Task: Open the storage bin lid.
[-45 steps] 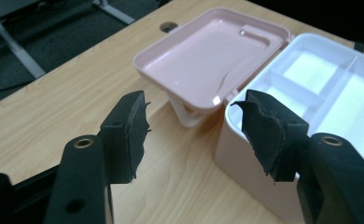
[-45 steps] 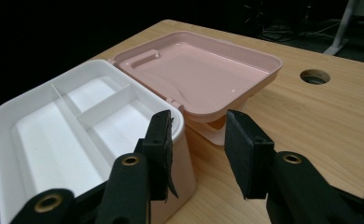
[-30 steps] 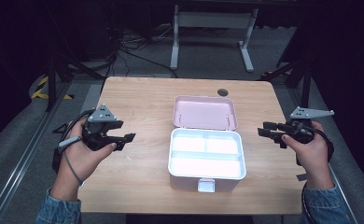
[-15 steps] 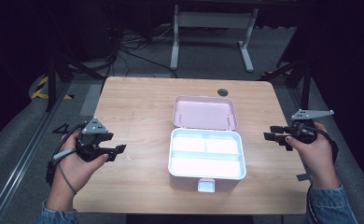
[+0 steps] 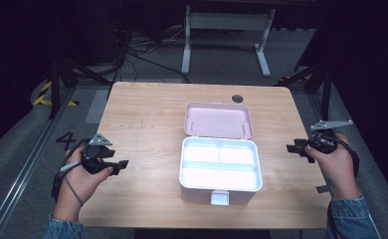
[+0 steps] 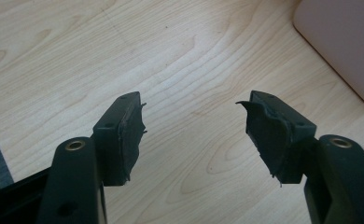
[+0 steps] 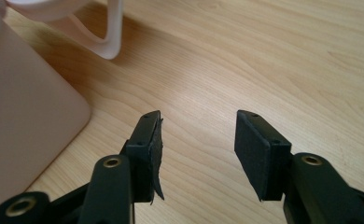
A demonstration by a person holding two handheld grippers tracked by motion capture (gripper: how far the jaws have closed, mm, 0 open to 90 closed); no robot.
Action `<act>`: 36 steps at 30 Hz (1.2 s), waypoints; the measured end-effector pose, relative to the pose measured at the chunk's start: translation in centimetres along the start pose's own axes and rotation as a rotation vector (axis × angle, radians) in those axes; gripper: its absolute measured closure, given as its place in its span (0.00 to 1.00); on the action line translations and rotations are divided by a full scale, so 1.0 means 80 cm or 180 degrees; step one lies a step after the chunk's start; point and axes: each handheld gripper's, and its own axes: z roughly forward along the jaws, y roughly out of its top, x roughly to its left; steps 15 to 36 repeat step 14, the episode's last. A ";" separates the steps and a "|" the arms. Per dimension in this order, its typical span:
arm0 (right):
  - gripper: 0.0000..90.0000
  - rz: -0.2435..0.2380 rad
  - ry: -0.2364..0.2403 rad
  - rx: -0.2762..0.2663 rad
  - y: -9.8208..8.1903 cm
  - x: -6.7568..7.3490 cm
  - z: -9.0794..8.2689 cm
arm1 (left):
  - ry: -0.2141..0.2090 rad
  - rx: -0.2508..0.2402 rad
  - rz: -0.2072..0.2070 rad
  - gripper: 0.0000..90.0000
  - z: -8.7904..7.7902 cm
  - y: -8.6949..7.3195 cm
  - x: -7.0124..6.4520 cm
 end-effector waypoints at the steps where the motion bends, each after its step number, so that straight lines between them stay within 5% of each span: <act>1: 0.58 0.0013 -0.0008 0.0021 -0.002 -0.002 0.001 | -0.0005 0.0022 -0.0010 0.42 0.003 -0.001 0.002; 8: 0.57 0.0067 -0.0105 0.0127 -0.010 -0.008 0.006 | 0.0105 0.0242 -0.0117 0.42 0.018 -0.013 0.016; 36: 0.52 0.0102 -0.0094 0.0027 -0.010 -0.004 0.007 | 0.0031 0.0191 -0.0138 0.41 0.018 -0.014 0.016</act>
